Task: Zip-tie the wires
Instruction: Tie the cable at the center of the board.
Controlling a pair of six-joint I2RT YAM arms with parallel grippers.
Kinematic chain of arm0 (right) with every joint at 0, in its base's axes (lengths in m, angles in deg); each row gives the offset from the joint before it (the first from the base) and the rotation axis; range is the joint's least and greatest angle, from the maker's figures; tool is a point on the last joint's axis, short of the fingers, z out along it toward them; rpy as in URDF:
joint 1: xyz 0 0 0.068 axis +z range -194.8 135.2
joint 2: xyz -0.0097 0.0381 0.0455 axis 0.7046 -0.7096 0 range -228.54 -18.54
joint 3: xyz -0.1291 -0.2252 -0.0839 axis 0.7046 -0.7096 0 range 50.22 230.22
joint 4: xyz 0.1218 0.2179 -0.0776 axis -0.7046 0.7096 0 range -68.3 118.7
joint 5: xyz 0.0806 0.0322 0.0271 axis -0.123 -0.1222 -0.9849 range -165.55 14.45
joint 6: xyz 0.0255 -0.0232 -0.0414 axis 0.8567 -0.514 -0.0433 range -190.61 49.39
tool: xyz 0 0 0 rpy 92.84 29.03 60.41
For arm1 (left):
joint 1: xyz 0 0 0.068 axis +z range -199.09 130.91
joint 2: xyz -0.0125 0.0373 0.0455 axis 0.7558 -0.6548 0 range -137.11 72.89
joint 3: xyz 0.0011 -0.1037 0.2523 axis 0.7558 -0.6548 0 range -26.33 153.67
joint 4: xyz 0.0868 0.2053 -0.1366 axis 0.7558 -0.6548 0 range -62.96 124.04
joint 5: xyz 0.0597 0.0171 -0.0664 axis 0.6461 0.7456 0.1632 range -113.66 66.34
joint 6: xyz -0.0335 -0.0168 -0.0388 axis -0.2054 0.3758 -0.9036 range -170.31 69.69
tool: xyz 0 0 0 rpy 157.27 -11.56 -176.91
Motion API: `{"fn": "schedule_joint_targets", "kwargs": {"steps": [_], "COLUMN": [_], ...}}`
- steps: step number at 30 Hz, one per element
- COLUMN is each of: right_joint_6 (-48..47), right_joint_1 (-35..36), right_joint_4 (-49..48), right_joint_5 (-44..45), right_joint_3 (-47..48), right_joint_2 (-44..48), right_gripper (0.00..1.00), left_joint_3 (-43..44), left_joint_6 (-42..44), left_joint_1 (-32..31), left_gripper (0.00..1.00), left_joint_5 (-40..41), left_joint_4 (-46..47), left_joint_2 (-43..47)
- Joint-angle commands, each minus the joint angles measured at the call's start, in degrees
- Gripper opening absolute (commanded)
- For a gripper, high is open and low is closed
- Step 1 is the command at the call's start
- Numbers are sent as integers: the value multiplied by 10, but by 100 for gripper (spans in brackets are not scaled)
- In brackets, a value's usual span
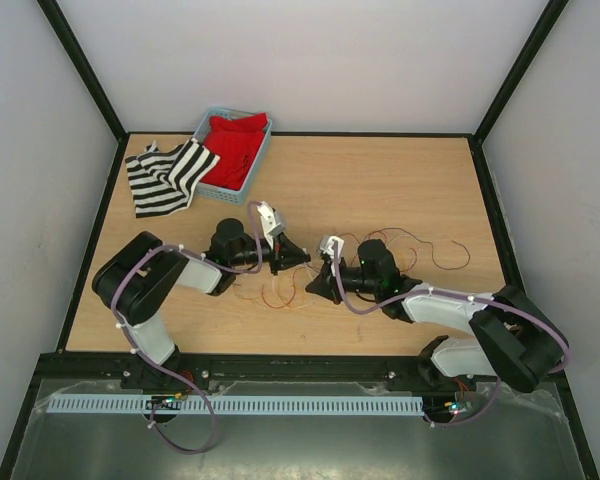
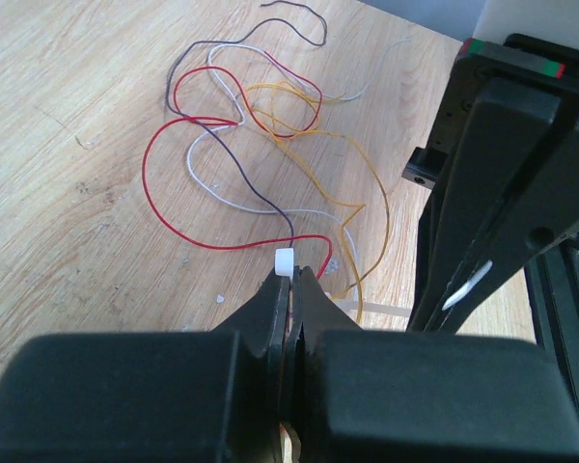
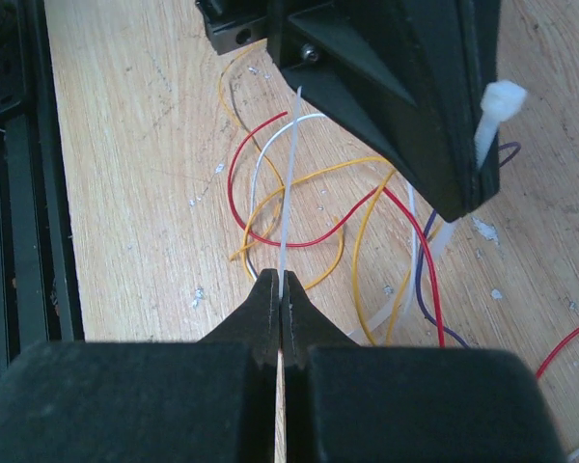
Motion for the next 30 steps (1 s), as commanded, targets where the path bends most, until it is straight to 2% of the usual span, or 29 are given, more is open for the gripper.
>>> {"fn": "schedule_joint_targets", "kwargs": {"steps": [1,13,30], "right_joint_6": [42,71,94], "right_joint_1": [-7,-12,-46], "right_joint_4": [-58,-101,-121], "right_joint_5": [-11,-63,-143], "right_joint_3": [-12,1,19], "right_joint_2": [13,-47,-96], "right_gripper": [0,0,0], "left_joint_3": [-20,-65,-91], "left_joint_6": [35,116,205], "left_joint_1": [-2,-32,-48], "left_gripper": [0,0,0], "left_joint_5": [23,111,141], "left_joint_4": [53,66,68], "left_joint_2": [30,90,98]}}
